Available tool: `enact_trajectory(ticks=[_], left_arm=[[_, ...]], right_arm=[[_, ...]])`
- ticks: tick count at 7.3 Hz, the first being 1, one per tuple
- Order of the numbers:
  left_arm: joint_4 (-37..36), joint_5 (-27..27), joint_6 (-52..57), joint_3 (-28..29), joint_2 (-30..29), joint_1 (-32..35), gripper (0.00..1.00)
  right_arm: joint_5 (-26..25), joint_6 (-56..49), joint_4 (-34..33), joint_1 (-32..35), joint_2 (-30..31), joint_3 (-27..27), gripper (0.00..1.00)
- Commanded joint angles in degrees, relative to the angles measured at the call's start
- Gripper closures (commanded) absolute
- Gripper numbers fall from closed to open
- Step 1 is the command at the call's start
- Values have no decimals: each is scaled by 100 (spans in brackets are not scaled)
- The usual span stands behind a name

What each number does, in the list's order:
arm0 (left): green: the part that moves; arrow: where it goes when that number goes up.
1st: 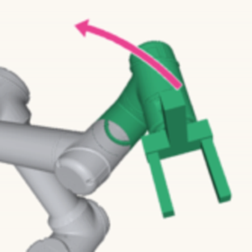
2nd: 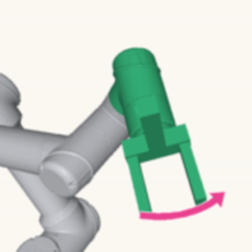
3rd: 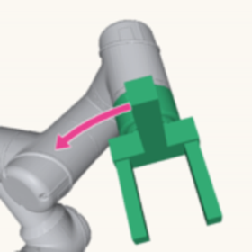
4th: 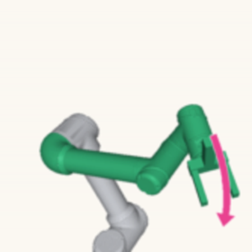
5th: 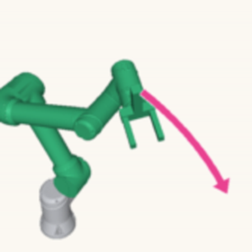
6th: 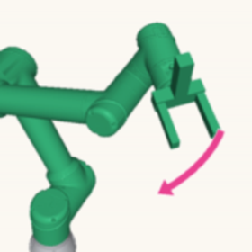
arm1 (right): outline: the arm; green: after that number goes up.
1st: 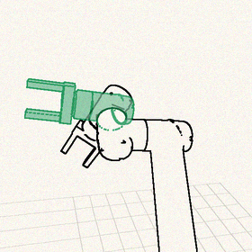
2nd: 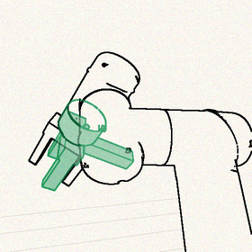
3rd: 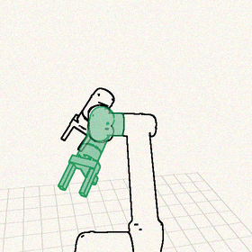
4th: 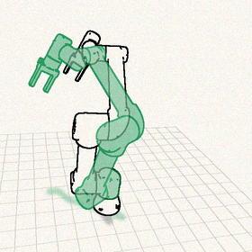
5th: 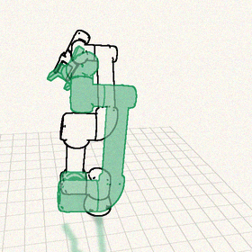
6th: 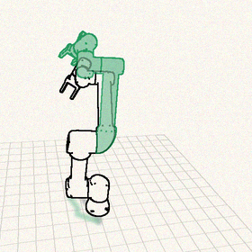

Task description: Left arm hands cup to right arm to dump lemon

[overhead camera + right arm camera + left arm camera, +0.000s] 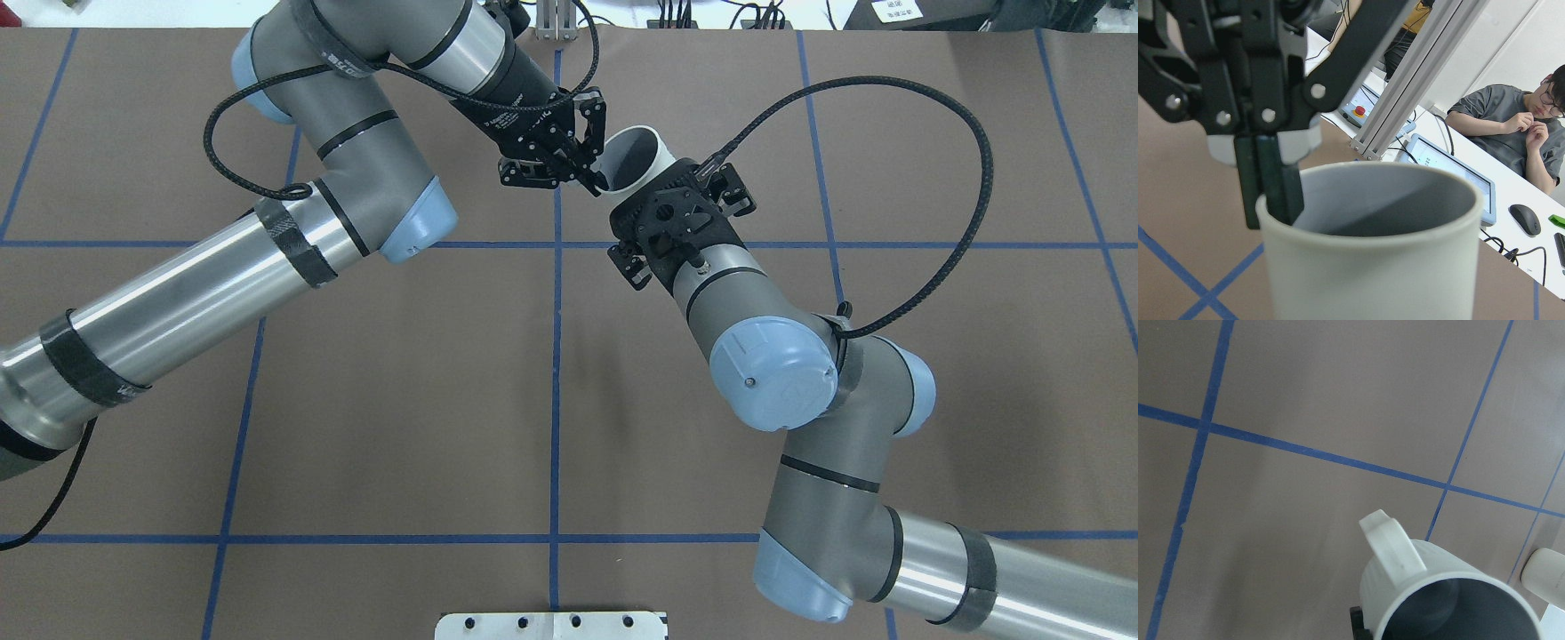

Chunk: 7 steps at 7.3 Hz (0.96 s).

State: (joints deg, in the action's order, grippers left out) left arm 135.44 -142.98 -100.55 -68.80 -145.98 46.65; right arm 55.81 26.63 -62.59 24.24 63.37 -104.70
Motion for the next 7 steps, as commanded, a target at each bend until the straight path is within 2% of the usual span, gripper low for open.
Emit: enact_trajectory(ticks=[1, 5, 7], left_arm=[[-9, 7, 0, 24, 9, 142, 100], [-9, 7, 44, 156, 17, 730, 100], [26, -37, 105, 156, 236, 985, 100]], right_arm=[[0, 52, 10, 2, 8, -15, 0], [9, 114, 1, 2, 17, -15, 0], [140, 351, -60, 98, 70, -112, 0]])
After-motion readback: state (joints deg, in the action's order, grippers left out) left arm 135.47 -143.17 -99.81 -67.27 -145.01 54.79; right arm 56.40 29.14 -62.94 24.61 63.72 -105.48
